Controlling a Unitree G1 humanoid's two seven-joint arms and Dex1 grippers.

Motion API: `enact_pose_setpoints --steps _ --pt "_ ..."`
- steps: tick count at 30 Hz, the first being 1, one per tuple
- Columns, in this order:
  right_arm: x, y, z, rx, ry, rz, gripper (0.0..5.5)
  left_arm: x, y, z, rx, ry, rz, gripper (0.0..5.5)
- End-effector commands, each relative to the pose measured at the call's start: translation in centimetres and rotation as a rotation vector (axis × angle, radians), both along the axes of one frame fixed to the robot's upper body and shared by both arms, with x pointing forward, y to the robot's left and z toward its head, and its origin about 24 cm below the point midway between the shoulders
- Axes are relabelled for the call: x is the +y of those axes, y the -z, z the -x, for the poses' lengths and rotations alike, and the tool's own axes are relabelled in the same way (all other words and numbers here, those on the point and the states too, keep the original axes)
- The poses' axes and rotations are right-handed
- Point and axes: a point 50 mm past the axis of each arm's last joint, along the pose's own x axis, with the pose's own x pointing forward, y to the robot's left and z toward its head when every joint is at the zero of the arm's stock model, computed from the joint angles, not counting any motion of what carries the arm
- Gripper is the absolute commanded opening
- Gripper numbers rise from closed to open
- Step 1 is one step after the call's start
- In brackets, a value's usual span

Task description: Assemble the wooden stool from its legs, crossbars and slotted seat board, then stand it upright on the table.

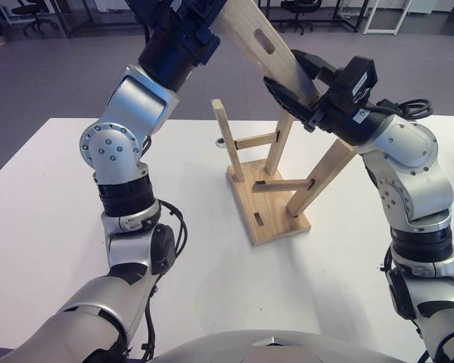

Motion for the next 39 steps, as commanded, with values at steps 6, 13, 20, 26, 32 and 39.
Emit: enact_pose_setpoints --steps 6,13,20,26,32,39 --pt "0.5 -0.9 0.3 -0.045 -0.018 -0.038 2.06 0.0 1.2 -0.4 0.011 -0.050 -0.044 1.72" --pt "0.7 -1.0 0.2 -0.057 0.004 -0.043 2.62 1.6 2.6 -1.2 0.053 -0.141 -0.040 1.04" --pt "-3.8 -2.4 -1.6 0.048 0.213 -0.308 3.70 7.0 4.0 0.2 0.115 -0.361 -0.011 1.02" --pt "-8.9 5.4 -3.8 0.381 0.583 -0.209 3.70 8.0 8.4 4.2 0.162 -0.472 -0.224 1.02" --pt "-8.9 17.6 -2.1 0.723 0.596 0.084 3.70 6.4 14.8 6.5 0.381 -0.595 -0.318 1.02" --pt "-5.7 23.9 2.0 0.777 0.409 0.460 3.70 8.1 16.9 7.0 0.569 -0.775 -0.111 1.02"
